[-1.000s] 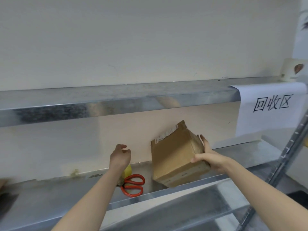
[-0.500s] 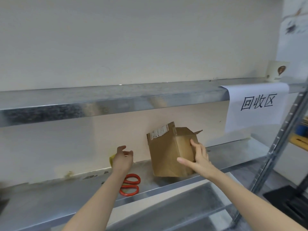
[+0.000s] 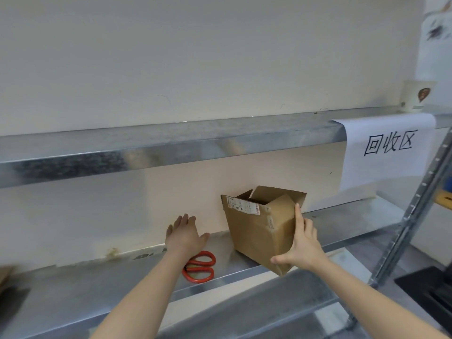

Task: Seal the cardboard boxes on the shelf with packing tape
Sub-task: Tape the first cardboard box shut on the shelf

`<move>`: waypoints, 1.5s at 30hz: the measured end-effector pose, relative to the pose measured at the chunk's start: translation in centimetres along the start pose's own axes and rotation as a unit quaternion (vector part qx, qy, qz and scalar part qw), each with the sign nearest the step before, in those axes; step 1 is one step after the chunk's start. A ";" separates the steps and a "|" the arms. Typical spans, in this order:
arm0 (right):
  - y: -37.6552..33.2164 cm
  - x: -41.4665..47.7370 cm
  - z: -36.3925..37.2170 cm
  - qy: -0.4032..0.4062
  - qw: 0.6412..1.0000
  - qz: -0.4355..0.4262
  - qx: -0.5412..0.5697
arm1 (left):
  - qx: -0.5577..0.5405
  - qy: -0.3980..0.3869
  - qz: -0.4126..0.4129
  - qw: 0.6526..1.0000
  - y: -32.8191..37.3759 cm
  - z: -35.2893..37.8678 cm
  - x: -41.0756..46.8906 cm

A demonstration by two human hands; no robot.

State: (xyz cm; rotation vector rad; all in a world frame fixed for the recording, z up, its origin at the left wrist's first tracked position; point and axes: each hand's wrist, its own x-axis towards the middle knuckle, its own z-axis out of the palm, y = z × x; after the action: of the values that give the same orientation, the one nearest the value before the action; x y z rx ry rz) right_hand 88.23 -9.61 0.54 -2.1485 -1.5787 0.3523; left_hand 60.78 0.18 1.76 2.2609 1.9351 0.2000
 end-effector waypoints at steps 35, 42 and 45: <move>33.4 12.9 -15.1 0.146 0.959 0.182 0.158 | 0.073 0.027 -0.093 0.993 22.8 5.6 -0.3; 36.1 13.9 -15.0 0.129 0.960 0.195 0.155 | 0.098 0.014 -0.104 0.990 24.0 5.2 0.3; 36.0 13.9 -14.6 0.137 0.960 0.190 0.154 | 0.104 0.009 -0.103 0.989 24.3 5.4 0.5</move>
State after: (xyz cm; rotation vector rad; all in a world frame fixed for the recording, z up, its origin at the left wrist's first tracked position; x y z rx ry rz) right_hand 129.23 -8.19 -3.78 -2.1328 -0.8913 0.3726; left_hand 85.45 -3.21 1.48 2.1623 2.2762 -0.0082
